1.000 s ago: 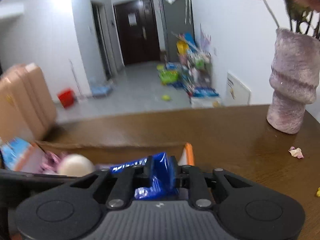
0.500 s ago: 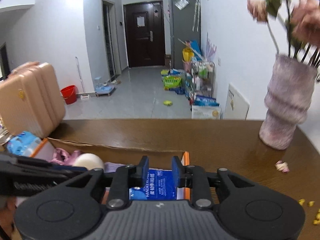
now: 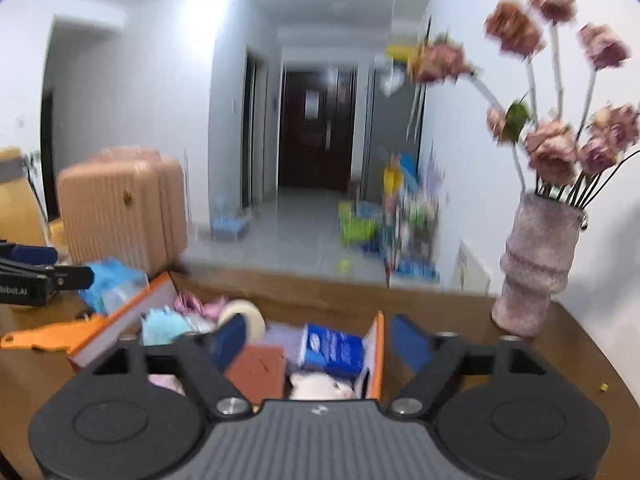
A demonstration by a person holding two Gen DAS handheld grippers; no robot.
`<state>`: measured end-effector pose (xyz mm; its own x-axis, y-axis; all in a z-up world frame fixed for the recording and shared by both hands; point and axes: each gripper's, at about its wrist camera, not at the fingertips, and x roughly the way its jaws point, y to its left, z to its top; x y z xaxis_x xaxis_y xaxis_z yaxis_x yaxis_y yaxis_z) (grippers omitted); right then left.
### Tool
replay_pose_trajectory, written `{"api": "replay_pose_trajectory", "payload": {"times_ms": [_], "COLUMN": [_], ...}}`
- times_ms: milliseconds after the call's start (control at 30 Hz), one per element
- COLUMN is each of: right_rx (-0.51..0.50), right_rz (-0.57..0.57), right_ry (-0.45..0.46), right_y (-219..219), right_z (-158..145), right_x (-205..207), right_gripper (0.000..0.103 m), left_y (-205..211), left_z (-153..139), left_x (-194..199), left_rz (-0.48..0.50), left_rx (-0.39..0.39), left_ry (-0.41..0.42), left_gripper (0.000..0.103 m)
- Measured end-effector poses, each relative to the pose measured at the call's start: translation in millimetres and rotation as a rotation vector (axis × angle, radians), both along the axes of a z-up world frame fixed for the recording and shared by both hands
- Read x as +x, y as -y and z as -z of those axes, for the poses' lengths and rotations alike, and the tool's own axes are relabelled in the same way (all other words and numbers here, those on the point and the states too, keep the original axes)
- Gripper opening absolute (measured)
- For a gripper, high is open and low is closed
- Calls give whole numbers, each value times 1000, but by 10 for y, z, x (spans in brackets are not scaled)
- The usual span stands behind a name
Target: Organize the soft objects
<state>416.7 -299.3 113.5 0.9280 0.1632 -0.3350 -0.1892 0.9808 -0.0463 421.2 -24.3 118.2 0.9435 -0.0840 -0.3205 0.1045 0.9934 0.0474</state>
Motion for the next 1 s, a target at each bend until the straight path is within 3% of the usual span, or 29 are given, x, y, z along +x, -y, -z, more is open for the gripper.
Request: {"api": "replay_pose_trajectory", "payload": {"times_ms": [33,100,200,367,700,1000], "right_rx": [19,28,6,15,35,89], "right_rz": [-2,6,21,47,52,33], "right_ry": [60,125,169,170,157,154], "right_y": [-7,-42,-113,-157,-185,-149], "right_z": [89,234,378,393,380,557], "right_x": [-99,-219,-337,-475,-1193,-2239], "right_gripper": [90,93,93,93,95,97], "left_y": [-29,-100,-138,-165,-292,-266], "left_z": [43,127,220,263,340,598], "left_x": [-87,-239,-380,-571,-1298,-2398], "left_rz": [-14,-37,-44,-56,-25,-83], "left_rx": [-1,-25,-35,-26,-115,-29], "left_ry": [39,92,88,89,85,69], "left_gripper": [98,99,99,100,103,103]}}
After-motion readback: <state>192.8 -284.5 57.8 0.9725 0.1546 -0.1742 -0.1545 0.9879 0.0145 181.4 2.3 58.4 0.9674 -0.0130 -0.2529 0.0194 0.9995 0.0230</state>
